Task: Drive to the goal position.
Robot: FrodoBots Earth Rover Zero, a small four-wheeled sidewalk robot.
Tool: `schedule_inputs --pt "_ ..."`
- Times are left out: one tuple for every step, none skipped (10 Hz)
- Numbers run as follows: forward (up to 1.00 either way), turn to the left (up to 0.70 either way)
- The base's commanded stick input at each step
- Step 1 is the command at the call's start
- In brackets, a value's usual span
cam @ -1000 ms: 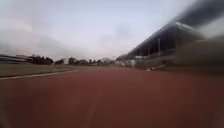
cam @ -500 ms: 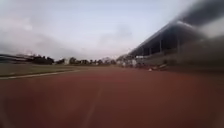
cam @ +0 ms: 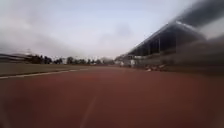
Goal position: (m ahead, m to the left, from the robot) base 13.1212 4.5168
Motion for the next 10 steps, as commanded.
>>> schedule_inputs --pt "0.7 0.0" --pt "0.7 -0.12" --pt "0.7 -0.22" --pt "0.7 -0.22" --pt "0.7 -0.12" --pt "0.7 0.0" --pt "0.7 0.0" --pt "0.7 0.0" --pt "0.7 0.0" --pt "0.7 0.0"
